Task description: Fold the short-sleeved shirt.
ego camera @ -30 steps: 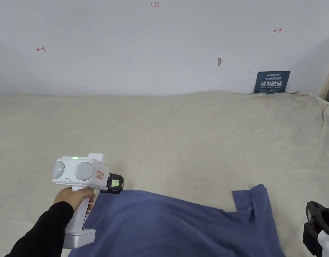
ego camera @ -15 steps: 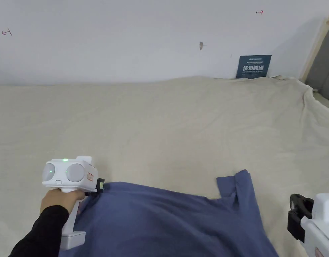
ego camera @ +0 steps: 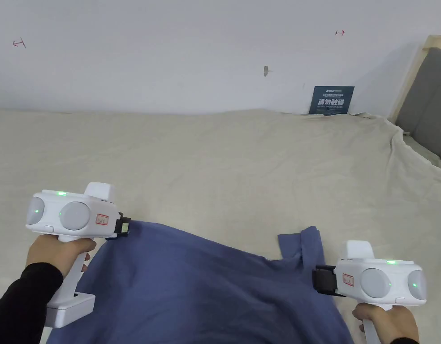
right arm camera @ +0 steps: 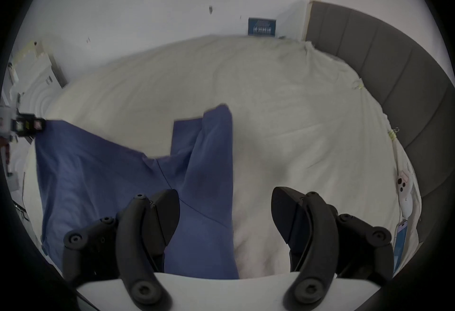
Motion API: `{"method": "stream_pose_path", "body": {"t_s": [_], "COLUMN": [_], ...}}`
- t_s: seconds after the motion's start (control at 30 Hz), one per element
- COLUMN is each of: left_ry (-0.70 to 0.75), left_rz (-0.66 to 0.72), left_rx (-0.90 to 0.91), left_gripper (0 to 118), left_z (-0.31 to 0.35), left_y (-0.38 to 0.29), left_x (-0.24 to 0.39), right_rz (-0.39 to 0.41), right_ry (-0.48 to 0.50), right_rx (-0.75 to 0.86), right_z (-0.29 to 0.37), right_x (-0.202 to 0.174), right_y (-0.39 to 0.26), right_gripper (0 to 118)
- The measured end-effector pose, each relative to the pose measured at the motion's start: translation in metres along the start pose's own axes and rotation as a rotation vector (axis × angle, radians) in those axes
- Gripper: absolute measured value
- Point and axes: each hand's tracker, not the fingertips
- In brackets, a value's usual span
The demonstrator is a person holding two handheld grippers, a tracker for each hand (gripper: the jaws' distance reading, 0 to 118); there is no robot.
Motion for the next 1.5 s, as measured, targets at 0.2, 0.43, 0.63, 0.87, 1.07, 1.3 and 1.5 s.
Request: {"method": "stream_pose_path", "body": {"t_s": [0.2,0.43,0.63,0.87,1.07,1.3,1.5], "left_ry": [0.005,0.014,0.043,0.075,0.128,0.185,0.223], "left_rz": [-0.003,0.035,0.093,0.119,0.137,0.12,0.122], "left_rx": [0.005,0.009,0.084,0.241,0.381,0.526,0.614], "left_gripper": [5,5,5,5,5,5,5], "left_z": [0.009,0.009,0.036,0.114,0.194,0.268,0.3], "left_y": [-0.006,-0.017,-0.028,-0.018,0.016,0.065,0.112], "left_x": [-0.003,-0.015,-0.028,-0.035,-0.045,-0.052,-0.061], "right_rz": [-0.045,-0.059,-0.022,0.002,0.066,0.115,0.127], "right_ry": [0.01,0.036,0.074,0.18,0.199,0.206,0.207], "right_rx": [-0.115,-0.068,0.15,0.39,0.571,0.761,0.893], "right_z": [-0.045,-0.03,0.047,0.162,0.235,0.297,0.337], "right_x": [-0.008,-0.025,-0.023,-0.021,-0.033,-0.047,-0.057], "right_y": [-0.009,-0.016,-0.01,0.03,0.077,0.139,0.198], "right_gripper": [45,6,6,6,6,6,6]}}
